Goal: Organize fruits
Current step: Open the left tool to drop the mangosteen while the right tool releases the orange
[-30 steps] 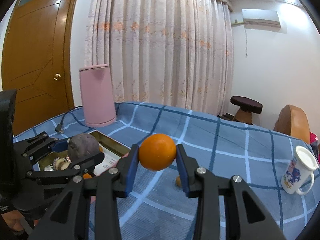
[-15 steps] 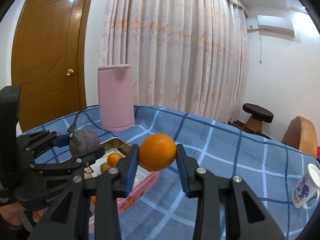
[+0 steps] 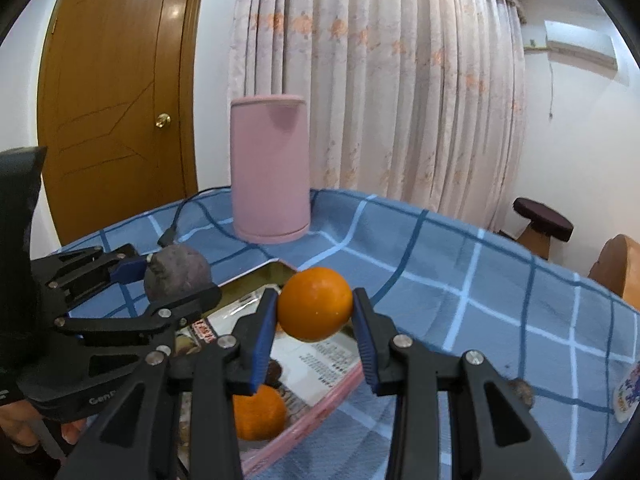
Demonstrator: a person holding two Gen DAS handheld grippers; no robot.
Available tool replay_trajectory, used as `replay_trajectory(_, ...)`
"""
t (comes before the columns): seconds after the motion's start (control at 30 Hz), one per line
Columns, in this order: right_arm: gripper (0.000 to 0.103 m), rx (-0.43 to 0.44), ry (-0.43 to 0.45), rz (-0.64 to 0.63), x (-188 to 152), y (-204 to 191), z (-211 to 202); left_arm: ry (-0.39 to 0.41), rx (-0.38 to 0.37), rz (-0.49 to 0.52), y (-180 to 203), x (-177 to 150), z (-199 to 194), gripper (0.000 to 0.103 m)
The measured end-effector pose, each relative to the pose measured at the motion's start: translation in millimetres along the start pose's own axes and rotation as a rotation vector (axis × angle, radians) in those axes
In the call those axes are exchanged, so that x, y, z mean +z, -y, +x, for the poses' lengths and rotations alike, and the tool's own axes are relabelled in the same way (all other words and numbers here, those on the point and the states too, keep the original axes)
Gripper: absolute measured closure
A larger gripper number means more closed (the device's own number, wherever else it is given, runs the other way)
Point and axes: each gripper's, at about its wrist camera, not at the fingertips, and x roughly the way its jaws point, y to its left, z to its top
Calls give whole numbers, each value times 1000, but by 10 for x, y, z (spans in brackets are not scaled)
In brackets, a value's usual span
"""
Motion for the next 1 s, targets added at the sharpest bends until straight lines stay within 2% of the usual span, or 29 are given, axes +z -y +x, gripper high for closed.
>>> replay_trajectory(0.33,63,28,-59,-14,-120,-144,158,-37,-10,-8,-102,-111,49,50)
replay_trajectory(1.0,63,45,-103,-16,-200,-237,199,-73,-1,28,-109,-234,71,50)
